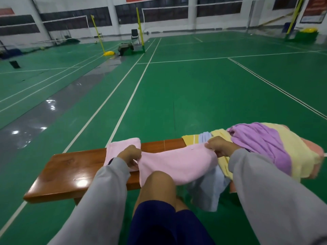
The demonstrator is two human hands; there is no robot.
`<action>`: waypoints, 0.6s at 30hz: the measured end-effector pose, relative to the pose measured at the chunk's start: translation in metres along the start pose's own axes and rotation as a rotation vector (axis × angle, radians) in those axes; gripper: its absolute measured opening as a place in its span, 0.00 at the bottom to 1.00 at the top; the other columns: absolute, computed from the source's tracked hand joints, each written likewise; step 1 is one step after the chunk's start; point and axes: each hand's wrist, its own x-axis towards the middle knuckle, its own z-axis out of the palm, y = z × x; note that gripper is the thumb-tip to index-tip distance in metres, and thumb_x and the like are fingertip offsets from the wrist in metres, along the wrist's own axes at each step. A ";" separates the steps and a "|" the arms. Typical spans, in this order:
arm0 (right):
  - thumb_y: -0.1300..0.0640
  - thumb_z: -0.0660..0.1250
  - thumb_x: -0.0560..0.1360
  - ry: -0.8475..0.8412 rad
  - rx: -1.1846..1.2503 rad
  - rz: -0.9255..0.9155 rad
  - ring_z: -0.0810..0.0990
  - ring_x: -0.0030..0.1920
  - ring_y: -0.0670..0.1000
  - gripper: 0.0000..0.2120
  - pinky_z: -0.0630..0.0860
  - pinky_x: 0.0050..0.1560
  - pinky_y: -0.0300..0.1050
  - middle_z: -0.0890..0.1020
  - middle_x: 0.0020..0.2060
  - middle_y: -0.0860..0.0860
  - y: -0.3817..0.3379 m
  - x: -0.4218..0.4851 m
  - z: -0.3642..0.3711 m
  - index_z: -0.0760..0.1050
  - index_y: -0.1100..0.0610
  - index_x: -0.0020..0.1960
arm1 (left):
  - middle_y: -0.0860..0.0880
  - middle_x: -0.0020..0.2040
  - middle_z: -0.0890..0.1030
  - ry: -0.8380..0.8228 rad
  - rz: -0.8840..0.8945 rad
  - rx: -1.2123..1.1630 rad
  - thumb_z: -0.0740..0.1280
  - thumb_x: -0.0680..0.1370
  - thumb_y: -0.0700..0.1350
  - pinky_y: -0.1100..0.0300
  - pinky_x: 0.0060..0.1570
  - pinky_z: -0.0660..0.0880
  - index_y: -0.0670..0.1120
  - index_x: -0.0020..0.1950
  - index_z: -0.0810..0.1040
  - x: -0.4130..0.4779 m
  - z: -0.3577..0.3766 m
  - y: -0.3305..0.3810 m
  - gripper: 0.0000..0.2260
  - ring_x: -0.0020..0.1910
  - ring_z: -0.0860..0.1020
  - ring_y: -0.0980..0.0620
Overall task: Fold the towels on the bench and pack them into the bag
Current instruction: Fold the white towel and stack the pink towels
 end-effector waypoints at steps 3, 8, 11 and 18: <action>0.58 0.64 0.79 0.137 -0.025 -0.074 0.80 0.43 0.59 0.06 0.82 0.43 0.54 0.80 0.45 0.59 -0.006 0.017 0.004 0.77 0.59 0.46 | 0.36 0.50 0.81 0.079 -0.007 0.065 0.68 0.71 0.29 0.43 0.42 0.84 0.35 0.56 0.75 0.014 -0.002 0.000 0.14 0.44 0.84 0.36; 0.55 0.65 0.78 0.237 -0.121 -0.149 0.82 0.46 0.63 0.10 0.83 0.46 0.57 0.83 0.43 0.58 -0.011 0.034 0.011 0.81 0.60 0.44 | 0.38 0.46 0.82 0.234 0.072 0.091 0.65 0.78 0.35 0.43 0.42 0.84 0.39 0.49 0.76 0.039 0.006 -0.007 0.02 0.41 0.84 0.37; 0.54 0.65 0.80 0.284 -0.174 -0.163 0.80 0.51 0.63 0.11 0.71 0.46 0.46 0.82 0.46 0.57 -0.007 0.039 0.022 0.80 0.57 0.42 | 0.41 0.49 0.81 0.308 0.111 0.152 0.59 0.83 0.42 0.47 0.41 0.85 0.43 0.55 0.74 0.051 0.017 -0.014 0.06 0.42 0.82 0.40; 0.45 0.64 0.79 0.225 -0.307 -0.084 0.77 0.60 0.63 0.23 0.69 0.54 0.48 0.77 0.62 0.61 0.001 0.044 0.047 0.70 0.59 0.67 | 0.41 0.51 0.82 0.284 0.170 0.345 0.64 0.78 0.39 0.54 0.48 0.82 0.40 0.54 0.78 0.060 0.042 0.000 0.07 0.47 0.82 0.41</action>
